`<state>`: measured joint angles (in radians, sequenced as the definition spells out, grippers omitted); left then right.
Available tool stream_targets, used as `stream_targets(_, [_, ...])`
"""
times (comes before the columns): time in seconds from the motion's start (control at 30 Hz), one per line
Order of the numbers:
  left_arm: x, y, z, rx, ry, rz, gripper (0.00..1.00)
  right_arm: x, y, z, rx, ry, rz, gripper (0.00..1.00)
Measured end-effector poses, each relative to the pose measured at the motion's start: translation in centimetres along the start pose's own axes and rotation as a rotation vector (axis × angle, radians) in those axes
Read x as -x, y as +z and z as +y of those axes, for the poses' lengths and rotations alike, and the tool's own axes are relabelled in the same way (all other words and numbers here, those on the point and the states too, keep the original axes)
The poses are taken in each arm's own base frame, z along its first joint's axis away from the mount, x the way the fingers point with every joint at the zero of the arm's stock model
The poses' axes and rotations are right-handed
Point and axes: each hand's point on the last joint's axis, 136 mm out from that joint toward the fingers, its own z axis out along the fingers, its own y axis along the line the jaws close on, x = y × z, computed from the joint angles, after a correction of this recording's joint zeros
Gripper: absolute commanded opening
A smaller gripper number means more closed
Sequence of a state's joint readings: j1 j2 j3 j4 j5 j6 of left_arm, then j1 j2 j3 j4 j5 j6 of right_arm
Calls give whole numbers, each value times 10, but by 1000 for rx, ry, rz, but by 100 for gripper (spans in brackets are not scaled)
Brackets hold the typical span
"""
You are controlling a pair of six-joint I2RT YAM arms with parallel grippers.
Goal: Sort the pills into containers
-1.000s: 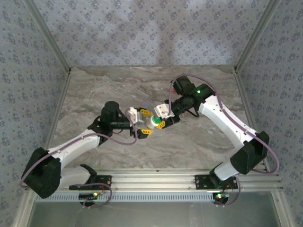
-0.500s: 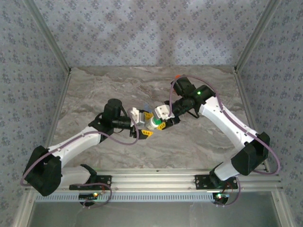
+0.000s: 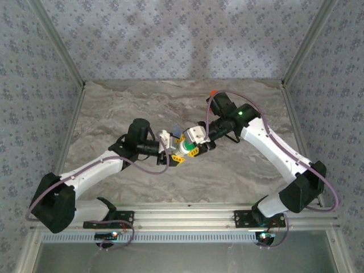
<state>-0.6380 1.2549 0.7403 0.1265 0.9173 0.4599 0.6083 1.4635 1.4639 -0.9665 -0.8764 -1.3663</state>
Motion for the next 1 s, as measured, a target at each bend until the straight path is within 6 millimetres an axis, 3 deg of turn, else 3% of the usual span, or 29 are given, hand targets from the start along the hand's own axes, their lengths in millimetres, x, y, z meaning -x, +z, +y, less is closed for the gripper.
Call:
stream_targets(0.13, [-3,0,0,6,-7,12,41,-2,2,0,-10,8,-5,61])
stream_targets(0.2, [-4,1,1,11,-14,18,38,-3,1,-3,-27,11,-6,75])
stream_targets(0.33, [-4,2,5,43,-18,23,39,-6,-3,-10,-83,11,10,84])
stream_targets(0.57, [-10,-8,30,254,-13,17,40,-9,-21,-17,-276,97,54,84])
stream_targets(0.83, [-8,-28,83,571,-41,-6,40,-4,-70,-80,-685,676,50,76])
stream_targets(0.9, [-11,-29,93,621,-56,-7,39,-2,-82,-91,-765,813,-2,74])
stream_targets(1.0, [-19,-28,99,648,-84,8,39,0,-85,-95,-804,930,-56,74])
